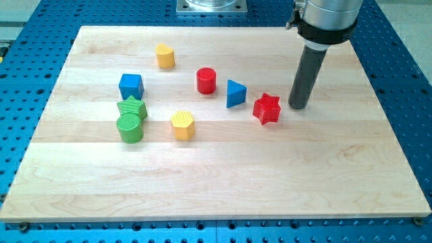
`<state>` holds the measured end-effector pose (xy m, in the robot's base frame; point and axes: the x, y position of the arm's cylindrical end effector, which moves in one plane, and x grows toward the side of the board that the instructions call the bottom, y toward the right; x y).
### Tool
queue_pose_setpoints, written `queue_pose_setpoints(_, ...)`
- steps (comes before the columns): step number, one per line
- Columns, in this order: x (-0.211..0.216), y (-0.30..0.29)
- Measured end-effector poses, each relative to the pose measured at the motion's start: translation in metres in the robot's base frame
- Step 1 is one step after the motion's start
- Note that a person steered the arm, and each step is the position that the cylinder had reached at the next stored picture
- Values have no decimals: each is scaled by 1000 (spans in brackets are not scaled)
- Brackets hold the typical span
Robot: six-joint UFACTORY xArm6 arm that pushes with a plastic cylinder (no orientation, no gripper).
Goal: Move the red star to the right side of the hexagon
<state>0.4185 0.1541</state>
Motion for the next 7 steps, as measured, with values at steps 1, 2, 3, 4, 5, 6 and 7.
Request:
queue_pose_setpoints(1,-11,5)
queue_pose_setpoints(2,-26,-3)
queue_pose_setpoints(3,-16,-30)
queue_pose_setpoints(4,25,-56)
queue_pose_setpoints(5,36,-52)
queue_pose_setpoints(6,74,-5)
queue_pose_setpoints(7,147,-17)
